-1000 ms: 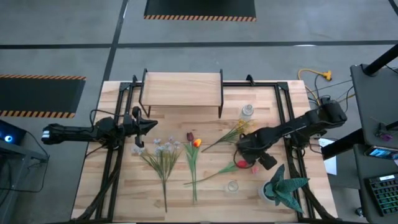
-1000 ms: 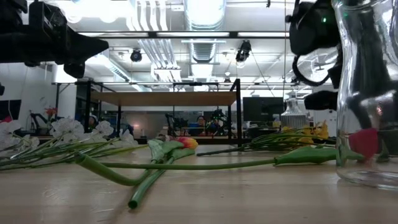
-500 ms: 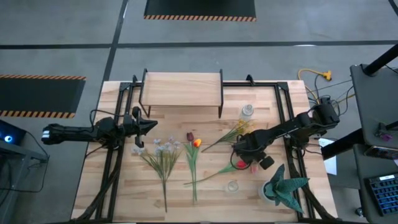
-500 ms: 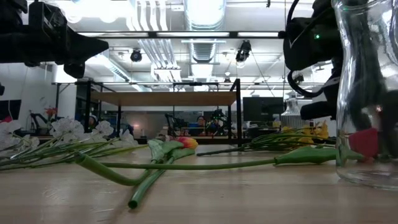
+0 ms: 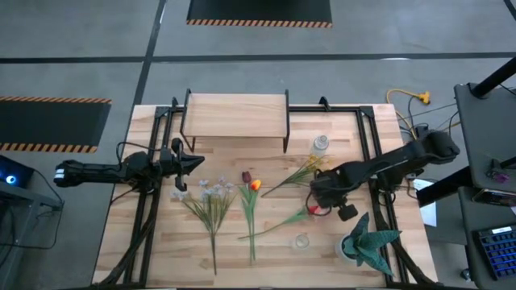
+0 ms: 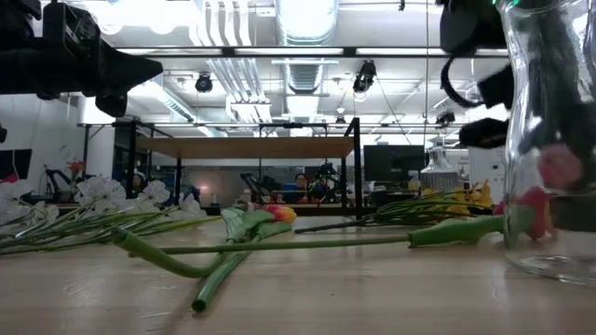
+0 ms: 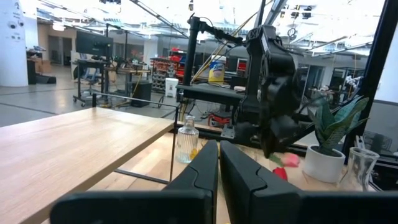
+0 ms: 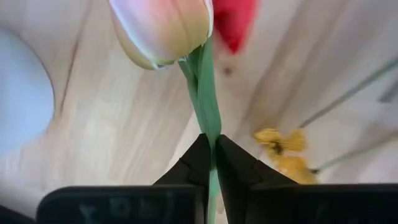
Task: Pick and place flowers into a vace then onto a shelf
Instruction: Put the pink tulip into the top transparent vase
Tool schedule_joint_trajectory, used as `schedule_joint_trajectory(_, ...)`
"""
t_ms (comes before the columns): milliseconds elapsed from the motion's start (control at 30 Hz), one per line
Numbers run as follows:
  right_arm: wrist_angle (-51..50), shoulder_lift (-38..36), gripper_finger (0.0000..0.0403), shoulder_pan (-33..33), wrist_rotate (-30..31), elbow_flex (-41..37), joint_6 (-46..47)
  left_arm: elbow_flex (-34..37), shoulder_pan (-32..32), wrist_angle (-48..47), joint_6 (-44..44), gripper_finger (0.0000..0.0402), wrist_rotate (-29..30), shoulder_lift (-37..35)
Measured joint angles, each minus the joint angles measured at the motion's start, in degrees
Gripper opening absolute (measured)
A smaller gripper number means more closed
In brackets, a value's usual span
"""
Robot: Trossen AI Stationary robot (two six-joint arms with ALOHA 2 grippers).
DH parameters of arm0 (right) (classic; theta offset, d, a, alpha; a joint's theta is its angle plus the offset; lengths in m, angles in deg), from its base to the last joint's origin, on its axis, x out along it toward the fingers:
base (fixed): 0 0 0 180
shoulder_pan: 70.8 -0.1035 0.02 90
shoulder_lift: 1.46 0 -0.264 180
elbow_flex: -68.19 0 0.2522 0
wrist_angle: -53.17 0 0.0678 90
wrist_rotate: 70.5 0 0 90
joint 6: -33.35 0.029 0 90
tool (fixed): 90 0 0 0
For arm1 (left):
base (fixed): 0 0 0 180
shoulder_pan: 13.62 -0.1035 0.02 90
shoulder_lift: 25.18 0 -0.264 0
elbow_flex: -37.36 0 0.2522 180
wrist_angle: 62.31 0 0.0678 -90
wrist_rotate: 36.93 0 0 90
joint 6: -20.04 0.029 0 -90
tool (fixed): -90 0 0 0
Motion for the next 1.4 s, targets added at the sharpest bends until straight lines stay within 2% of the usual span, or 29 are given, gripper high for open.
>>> schedule_joint_trajectory(233, 0.45, -10.81, 0.0012, 0.01, 0.19, 1.93, 6.9, 0.0, 0.0, 0.0, 0.02, 0.0, 0.0, 0.0)
schedule_joint_trajectory(400, 6.09, -18.74, 0.0012, 0.19, 5.08, 2.57, 15.11, 0.0, 0.01, 0.0, 0.0, 0.0, -0.02, 0.0)
schedule_joint_trajectory(500, 12.21, -23.29, 0.0012, 1.37, 9.39, 2.5, 18.8, 0.0, 0.0, 0.0, 0.0, 0.0, -0.02, 0.0)
schedule_joint_trajectory(667, 23.37, -29.75, 0.0012, 5.05, 17.92, 2.5, 19.77, 0.0, 0.0, 0.02, 0.0, 0.0, -0.02, -0.02)
schedule_joint_trajectory(900, 25.48, -36.09, 0.0012, 10.3, 38.21, 2.48, 19.76, 0.0, 0.0, 0.02, 0.02, 0.0, -0.02, -0.02)
schedule_joint_trajectory(1033, 30.67, -38.64, 0.0012, 12.03, 48.6, 2.48, 19.73, 0.0, 0.02, 0.0, 0.02, 0.0, -0.02, 0.0)
schedule_joint_trajectory(1200, 32.77, -39.31, 0.0012, 13.64, 55.8, 2.36, 17.9, 0.0, 0.0, 0.02, 0.0, 0.0, -0.02, 0.0)
schedule_joint_trajectory(1400, 34.87, -38.45, 0.0012, 15.78, 57.5, -0.24, 17.42, 0.0, 0.0, 0.02, 0.02, 0.0, -0.02, -0.02)
